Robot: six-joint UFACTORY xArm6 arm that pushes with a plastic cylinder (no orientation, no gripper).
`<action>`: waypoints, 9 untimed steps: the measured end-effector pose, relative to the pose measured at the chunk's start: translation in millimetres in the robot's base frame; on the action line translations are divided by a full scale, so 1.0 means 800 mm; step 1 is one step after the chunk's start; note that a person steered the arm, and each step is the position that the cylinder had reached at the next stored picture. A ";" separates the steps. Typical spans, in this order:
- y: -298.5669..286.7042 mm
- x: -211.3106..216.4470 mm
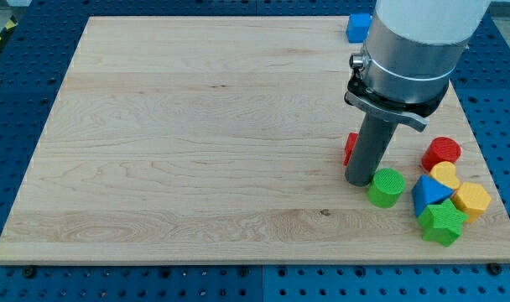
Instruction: Push the red star closer to the blue cube
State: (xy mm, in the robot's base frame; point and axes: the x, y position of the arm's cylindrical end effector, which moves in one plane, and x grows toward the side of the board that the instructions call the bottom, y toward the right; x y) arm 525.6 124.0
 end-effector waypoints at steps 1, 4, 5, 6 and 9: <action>-0.007 -0.015; 0.025 -0.040; 0.054 -0.040; 0.058 -0.051; 0.056 -0.139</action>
State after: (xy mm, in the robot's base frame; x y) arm 414.1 168.7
